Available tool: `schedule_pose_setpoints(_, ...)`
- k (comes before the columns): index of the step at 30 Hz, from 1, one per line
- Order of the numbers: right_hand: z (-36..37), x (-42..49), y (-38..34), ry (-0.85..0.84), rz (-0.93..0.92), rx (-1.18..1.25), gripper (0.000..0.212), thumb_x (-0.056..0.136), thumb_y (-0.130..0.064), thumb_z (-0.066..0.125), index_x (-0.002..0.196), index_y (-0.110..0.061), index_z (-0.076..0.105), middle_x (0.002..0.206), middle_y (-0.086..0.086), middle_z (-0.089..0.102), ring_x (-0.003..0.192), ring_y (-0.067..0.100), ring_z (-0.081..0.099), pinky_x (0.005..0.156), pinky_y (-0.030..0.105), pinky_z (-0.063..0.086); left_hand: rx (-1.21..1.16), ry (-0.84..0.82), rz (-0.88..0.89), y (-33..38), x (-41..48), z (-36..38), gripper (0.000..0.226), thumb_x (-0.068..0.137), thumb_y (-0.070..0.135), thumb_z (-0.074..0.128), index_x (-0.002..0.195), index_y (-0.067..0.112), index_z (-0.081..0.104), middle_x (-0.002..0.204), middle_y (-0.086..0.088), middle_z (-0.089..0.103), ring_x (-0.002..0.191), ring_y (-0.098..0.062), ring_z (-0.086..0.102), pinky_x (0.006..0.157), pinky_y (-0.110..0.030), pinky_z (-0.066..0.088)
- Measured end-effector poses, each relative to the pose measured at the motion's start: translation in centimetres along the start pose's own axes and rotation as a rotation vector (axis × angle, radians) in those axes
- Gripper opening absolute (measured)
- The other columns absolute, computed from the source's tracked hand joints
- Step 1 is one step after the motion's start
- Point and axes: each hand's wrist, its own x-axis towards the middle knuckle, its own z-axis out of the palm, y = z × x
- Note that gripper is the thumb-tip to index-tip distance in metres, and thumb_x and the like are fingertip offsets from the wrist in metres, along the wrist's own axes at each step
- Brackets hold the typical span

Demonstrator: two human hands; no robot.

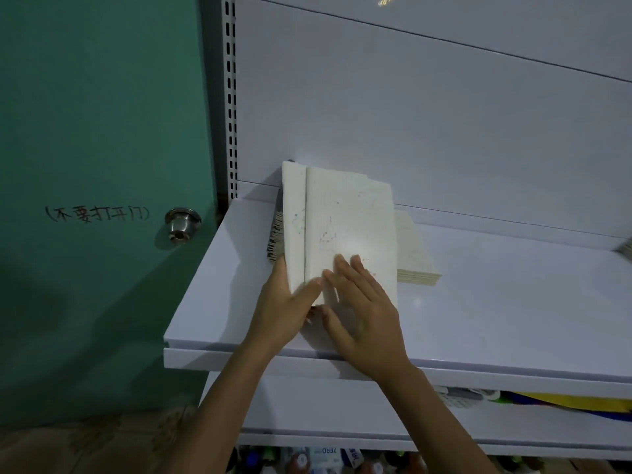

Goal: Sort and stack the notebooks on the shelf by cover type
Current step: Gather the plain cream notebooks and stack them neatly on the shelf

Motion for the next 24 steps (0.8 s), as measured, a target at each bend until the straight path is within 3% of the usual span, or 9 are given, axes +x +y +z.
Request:
schedule_pose_setpoints(3, -0.1, -0.1, -0.1, 0.014, 0.052, 0.038, 0.043, 0.092, -0.035, 0.053, 0.128, -0.014, 0.059, 0.143, -0.002, 0.047, 0.138, 0.015, 0.036, 0.111, 0.036, 0.034, 0.055, -0.009, 0.06, -0.1, -0.2, 0.1, 0.037, 0.091, 0.022, 0.059, 0.119, 0.041, 0.045, 0.108, 0.017, 0.063, 0.094, -0.002, 0.062, 0.07, -0.028, 0.058)
schedule_pose_setpoints(6, -0.2, 0.1, -0.3, 0.013, 0.04, 0.015, 0.04, 0.092, -0.032, 0.055, 0.127, -0.013, 0.06, 0.141, 0.0, 0.049, 0.137, 0.016, 0.038, 0.109, 0.039, 0.039, 0.105, 0.003, 0.095, 0.3, -0.6, 0.1, 0.032, 0.093, 0.023, 0.056, 0.117, 0.039, 0.044, 0.108, 0.013, 0.062, 0.092, -0.009, 0.063, 0.064, -0.025, 0.055)
schedule_pose_setpoints(10, -1.4, -1.6, -0.7, -0.029, 0.039, 0.031, 0.042, 0.096, -0.033, 0.05, 0.133, -0.014, 0.054, 0.145, 0.0, 0.044, 0.139, 0.014, 0.035, 0.112, 0.033, 0.033, 0.184, 0.09, 0.176, 1.2, -2.5, 0.8, 0.02, 0.095, 0.025, 0.053, 0.105, 0.041, 0.045, 0.101, 0.018, 0.059, 0.089, 0.005, 0.061, 0.062, -0.019, 0.055)
schedule_pose_setpoints(13, -4.0, -4.5, -0.1, 0.125, 0.232, 0.145, 0.042, 0.095, -0.037, 0.05, 0.135, -0.023, 0.049, 0.145, -0.004, 0.043, 0.137, 0.008, 0.035, 0.111, 0.027, 0.031, 0.072, 0.089, 0.19, 2.0, -5.2, 2.3, 0.014, 0.094, 0.033, 0.053, 0.103, 0.043, 0.049, 0.094, 0.02, 0.063, 0.085, -0.002, 0.065, 0.055, -0.021, 0.054)
schedule_pose_setpoints(15, -6.7, -6.7, 0.6, 0.254, 0.472, 0.314, 0.042, 0.094, -0.045, 0.052, 0.134, -0.033, 0.045, 0.14, -0.016, 0.044, 0.13, 0.003, 0.04, 0.106, 0.027, 0.036, -0.01, 0.04, 0.184, 2.3, -7.5, 3.9, 0.016, 0.09, 0.037, 0.052, 0.104, 0.045, 0.053, 0.098, 0.019, 0.065, 0.088, -0.007, 0.066, 0.06, -0.025, 0.056)
schedule_pose_setpoints(17, -10.1, -8.4, 1.7, 0.277, 0.692, 0.608, 0.046, 0.087, -0.05, 0.056, 0.13, -0.036, 0.049, 0.129, -0.02, 0.054, 0.118, 0.004, 0.052, 0.095, 0.033, 0.049, -0.089, -0.034, 0.17, 2.6, -9.7, 6.1, 0.02, 0.089, 0.035, 0.053, 0.108, 0.041, 0.055, 0.102, 0.012, 0.067, 0.092, -0.012, 0.066, 0.066, -0.03, 0.057)
schedule_pose_setpoints(20, -15.2, -11.4, 4.0, 0.198, 0.847, 0.909, 0.022, 0.091, -0.043, 0.056, 0.112, -0.036, 0.062, 0.103, -0.014, 0.071, 0.088, 0.004, 0.068, 0.06, 0.022, 0.057, -0.175, -0.216, 0.074, 2.6, -12.6, 10.3, 0.028, 0.09, 0.029, 0.054, 0.117, 0.026, 0.052, 0.104, -0.003, 0.068, 0.086, -0.026, 0.069, 0.061, -0.028, 0.056)
schedule_pose_setpoints(22, -18.6, -14.2, 5.9, 0.208, 0.873, 1.041, 0.02, 0.094, -0.033, 0.056, 0.112, -0.031, 0.062, 0.106, -0.008, 0.072, 0.091, 0.009, 0.069, 0.063, 0.023, 0.057, -0.187, -0.384, -0.009, 2.4, -14.4, 13.7, 0.032, 0.093, 0.025, 0.055, 0.124, 0.025, 0.046, 0.108, -0.002, 0.069, 0.085, -0.027, 0.07, 0.061, -0.028, 0.057)
schedule_pose_setpoints(24, -21.9, -17.5, 7.5, 0.255, 0.869, 1.077, 0.03, 0.088, -0.03, 0.059, 0.118, -0.028, 0.06, 0.112, -0.002, 0.071, 0.098, 0.017, 0.069, 0.072, 0.029, 0.058, -0.167, -0.512, -0.069, 2.0, -16.1, 17.2, 0.04, 0.092, 0.018, 0.053, 0.127, 0.034, 0.041, 0.116, 0.013, 0.066, 0.097, -0.019, 0.068, 0.069, -0.028, 0.058)
